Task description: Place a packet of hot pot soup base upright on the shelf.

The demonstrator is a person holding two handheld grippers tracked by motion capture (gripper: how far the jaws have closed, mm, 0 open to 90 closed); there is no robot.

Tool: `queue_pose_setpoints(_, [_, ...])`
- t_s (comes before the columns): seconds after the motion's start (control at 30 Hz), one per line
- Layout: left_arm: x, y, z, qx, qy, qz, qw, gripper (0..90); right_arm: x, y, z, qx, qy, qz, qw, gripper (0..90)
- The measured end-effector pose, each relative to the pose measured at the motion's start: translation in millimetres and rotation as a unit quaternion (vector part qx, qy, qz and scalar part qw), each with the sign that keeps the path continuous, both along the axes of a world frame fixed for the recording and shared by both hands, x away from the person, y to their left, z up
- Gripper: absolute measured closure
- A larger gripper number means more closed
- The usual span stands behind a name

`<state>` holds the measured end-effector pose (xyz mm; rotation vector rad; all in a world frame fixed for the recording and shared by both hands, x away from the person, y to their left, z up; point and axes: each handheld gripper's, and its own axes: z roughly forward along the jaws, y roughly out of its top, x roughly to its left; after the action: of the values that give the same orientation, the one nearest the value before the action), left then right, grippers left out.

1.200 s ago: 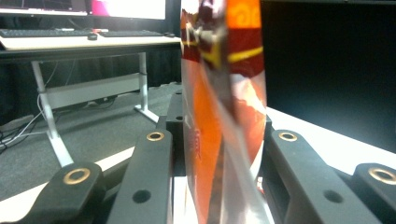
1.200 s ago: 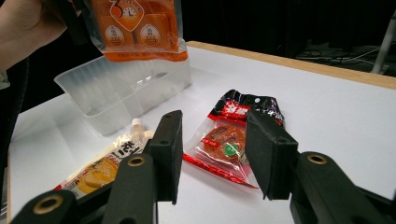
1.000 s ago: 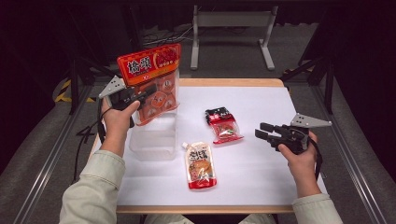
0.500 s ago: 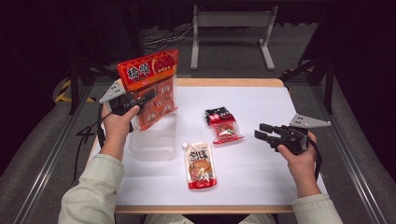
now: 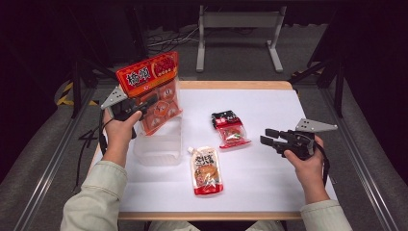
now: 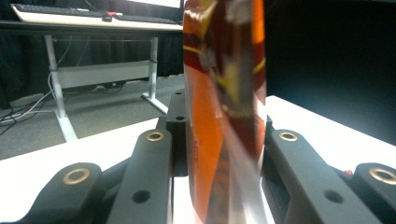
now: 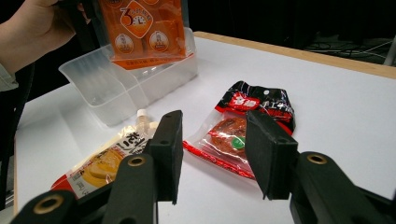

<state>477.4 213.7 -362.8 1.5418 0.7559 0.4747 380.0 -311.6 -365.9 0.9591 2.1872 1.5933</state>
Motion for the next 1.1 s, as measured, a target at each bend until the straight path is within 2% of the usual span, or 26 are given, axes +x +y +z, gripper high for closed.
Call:
queue_pose_setpoints(0.17, [0.3,0.4,-1.8,0.013,0.007,0.003,0.9999,71.4,0.3,0.0,-0.8,0.001,0.002,-0.001,1.0,57.5])
queue_pose_setpoints(0.2, [0.7,-0.3,-1.9,0.032,0.008,0.005,0.9995,71.4,0.2,0.1,-0.7,0.0,0.001,0.0,1.0,57.5])
queue_pose_setpoints(0.23, [0.3,-3.4,-1.5,0.065,0.009,0.007,0.9978,71.4,0.1,0.2,-0.6,0.0,0.001,0.0,1.0,57.4])
queue_pose_setpoints(0.27, [-0.1,-4.9,-1.2,0.065,0.011,0.007,0.9978,71.4,0.1,0.4,-0.5,0.001,0.001,0.0,1.0,57.5])
queue_pose_setpoints(0.33, [0.4,-5.1,-0.7,0.031,0.015,-0.005,0.9994,71.4,0.3,0.0,-0.8,0.001,0.002,0.0,1.0,57.4])
queue_pose_setpoints(0.4, [1.1,-7.8,0.0,0.052,0.017,-0.006,0.9985,71.4,0.3,-0.2,-1.0,0.001,0.002,-0.001,1.0,57.4])
queue_pose_setpoints(0.43, [1.1,-7.8,0.0,0.052,0.017,-0.006,0.9985,71.3,0.3,-0.1,-1.1,0.001,0.002,0.0,1.0,57.5])
queue_pose_setpoints(0.47, [1.5,-11.5,0.5,0.074,0.024,-0.01,0.9969,71.3,0.2,0.0,-1.1,0.0,0.002,-0.001,1.0,57.5])
queue_pose_setpoints(0.5, [1.5,-11.5,0.5,0.074,0.024,-0.01,0.9969,71.2,0.2,0.1,-1.1,0.0,0.002,-0.001,1.0,57.4])
queue_pose_setpoints(0.57, [2.2,-15.6,2.0,0.08,0.051,-0.015,0.9954,70.9,0.2,-0.1,-1.1,0.0,0.002,0.0,1.0,57.4])
queue_pose_setpoints(0.6, [2.3,-19.1,2.8,0.088,0.063,-0.014,0.994,70.4,0.0,-0.2,-1.0,0.001,0.003,-0.001,1.0,57.4])
queue_pose_setpoints(0.7, [2.1,-24.3,4.6,0.108,0.082,-0.016,0.9906,69.1,-0.1,-1.3,-1.0,0.001,0.002,-0.002,1.0,57.2])
queue_pose_setpoints(0.83, [2.4,-18.5,8.2,0.091,0.128,-0.012,0.9875,66.1,-0.7,-2.2,-0.8,0.003,0.002,-0.003,1.0,57.1])
queue_pose_setpoints(1.0, [3.7,-3.5,6.8,0.092,0.148,-0.005,0.9847,70.1,-1.1,-1.3,-1.1,0.001,0.002,-0.001,1.0,57.1])
queue_pose_setpoints(1.07, [4.2,-0.6,3.7,0.082,0.155,-0.008,0.9844,70.7,-0.8,-0.8,-1.4,0.001,0.003,0.0,1.0,57.0])
queue_pose_setpoints(1.1, [4.3,0.7,2.4,0.087,0.158,-0.008,0.9836,70.8,-0.7,-0.5,-1.5,0.001,0.003,-0.001,1.0,56.9])
